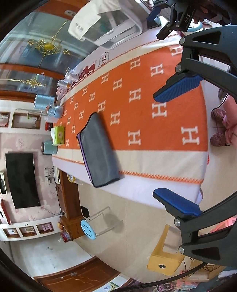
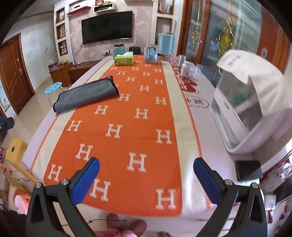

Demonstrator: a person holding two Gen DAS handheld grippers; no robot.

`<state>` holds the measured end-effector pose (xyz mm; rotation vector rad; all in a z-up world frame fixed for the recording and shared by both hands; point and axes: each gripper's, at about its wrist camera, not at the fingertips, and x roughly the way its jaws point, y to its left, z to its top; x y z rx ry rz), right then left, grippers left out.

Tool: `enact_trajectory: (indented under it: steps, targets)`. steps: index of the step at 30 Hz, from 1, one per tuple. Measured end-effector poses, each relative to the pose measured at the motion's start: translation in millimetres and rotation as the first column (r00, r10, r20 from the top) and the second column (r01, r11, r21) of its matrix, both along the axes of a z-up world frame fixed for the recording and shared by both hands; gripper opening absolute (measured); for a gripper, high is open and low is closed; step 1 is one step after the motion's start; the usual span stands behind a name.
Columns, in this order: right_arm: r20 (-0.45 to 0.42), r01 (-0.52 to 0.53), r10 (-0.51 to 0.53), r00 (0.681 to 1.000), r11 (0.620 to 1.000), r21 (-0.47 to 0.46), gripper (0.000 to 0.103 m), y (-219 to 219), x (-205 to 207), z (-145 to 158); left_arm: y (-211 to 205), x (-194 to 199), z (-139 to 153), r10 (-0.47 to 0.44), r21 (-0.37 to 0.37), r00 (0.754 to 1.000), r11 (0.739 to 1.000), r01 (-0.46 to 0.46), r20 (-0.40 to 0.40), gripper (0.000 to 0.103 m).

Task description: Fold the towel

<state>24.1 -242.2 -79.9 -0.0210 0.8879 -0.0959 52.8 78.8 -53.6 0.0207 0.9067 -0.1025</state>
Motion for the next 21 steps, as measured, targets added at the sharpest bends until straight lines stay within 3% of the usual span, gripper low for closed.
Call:
enact_trajectory:
  steps: [5, 13, 21]
  targets:
    - [-0.039, 0.033, -0.031, 0.999, 0.998, 0.058, 0.103, -25.3, -14.6, 13.9, -35.3, -6.1, 11.3, -0.022, -0.015, 1.0, 1.0, 0.021, -0.007, 0.094]
    - [-0.002, 0.047, -0.047, 0.999, 0.992, 0.115, 0.103, -37.0, -33.0, 52.0, -88.4, -20.1, 25.9, -0.081, 0.057, 0.997, 0.995, 0.08, 0.015, 0.094]
    - [-0.016, 0.047, -0.045, 0.999, 0.971, 0.236, 0.103, -26.2, -46.5, 77.5, -100.8, -32.1, 51.4, -0.086, 0.036, 0.994, 0.996, 0.084, 0.062, 0.094]
